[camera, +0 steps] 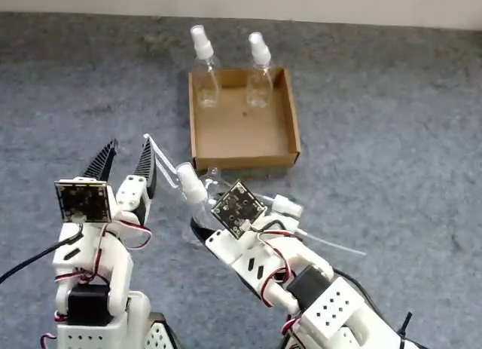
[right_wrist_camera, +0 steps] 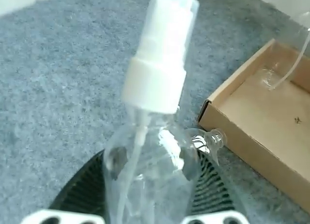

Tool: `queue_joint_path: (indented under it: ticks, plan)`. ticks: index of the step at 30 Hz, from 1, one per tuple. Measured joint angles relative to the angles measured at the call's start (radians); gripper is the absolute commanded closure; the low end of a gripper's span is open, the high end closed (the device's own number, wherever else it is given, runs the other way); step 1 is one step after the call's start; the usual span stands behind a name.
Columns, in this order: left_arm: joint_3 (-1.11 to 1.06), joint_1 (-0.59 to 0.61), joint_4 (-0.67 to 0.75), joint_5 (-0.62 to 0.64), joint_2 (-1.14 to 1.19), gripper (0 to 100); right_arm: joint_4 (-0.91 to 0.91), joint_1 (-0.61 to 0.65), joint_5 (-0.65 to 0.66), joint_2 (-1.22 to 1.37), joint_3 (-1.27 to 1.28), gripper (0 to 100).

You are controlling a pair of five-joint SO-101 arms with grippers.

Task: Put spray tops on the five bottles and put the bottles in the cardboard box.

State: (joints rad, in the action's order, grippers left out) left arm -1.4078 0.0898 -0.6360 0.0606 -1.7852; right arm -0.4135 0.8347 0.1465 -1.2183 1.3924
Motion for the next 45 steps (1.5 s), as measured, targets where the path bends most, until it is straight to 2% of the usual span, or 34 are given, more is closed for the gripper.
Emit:
queue_joint_path:
  ticks: [6, 12, 16, 25, 30, 32, 36, 40, 45]
  plan:
    - [0.000, -0.071, 0.003, 0.000, 0.000, 83, 0.000, 0.000, 0.000, 0.000, 0.000, 99.5]
    - [-0.009, -0.126, 0.003, -0.055, 0.002, 83, 0.000, 0.000, 0.000, 0.000, 0.000, 99.5]
    - [-0.011, -0.135, -0.006, -0.058, 0.000, 83, 0.000, 0.000, 0.000, 0.000, 0.000, 99.5]
    - [-0.011, -0.138, -0.149, -0.058, -0.023, 83, 0.000, -0.044, 0.000, 0.000, 0.000, 99.5]
    - [-0.009, -0.137, -0.155, -0.058, -0.023, 83, 0.000, -0.049, 0.000, 0.000, 0.000, 99.5]
    - [-0.009, -0.098, -0.155, -0.058, -0.023, 83, 0.000, -0.055, 0.000, 0.000, 0.000, 99.5]
    - [-0.009, -0.031, -0.160, -0.012, -0.023, 83, 0.017, -0.132, 0.000, 0.000, 0.000, 99.5]
    - [-0.026, -0.034, -0.160, 0.003, -0.029, 83, 0.083, -0.235, 0.000, 0.008, -0.049, 99.5]
    - [-0.049, -0.132, -0.160, -0.012, -0.023, 83, 0.097, -0.275, 0.000, 0.063, -0.203, 99.5]
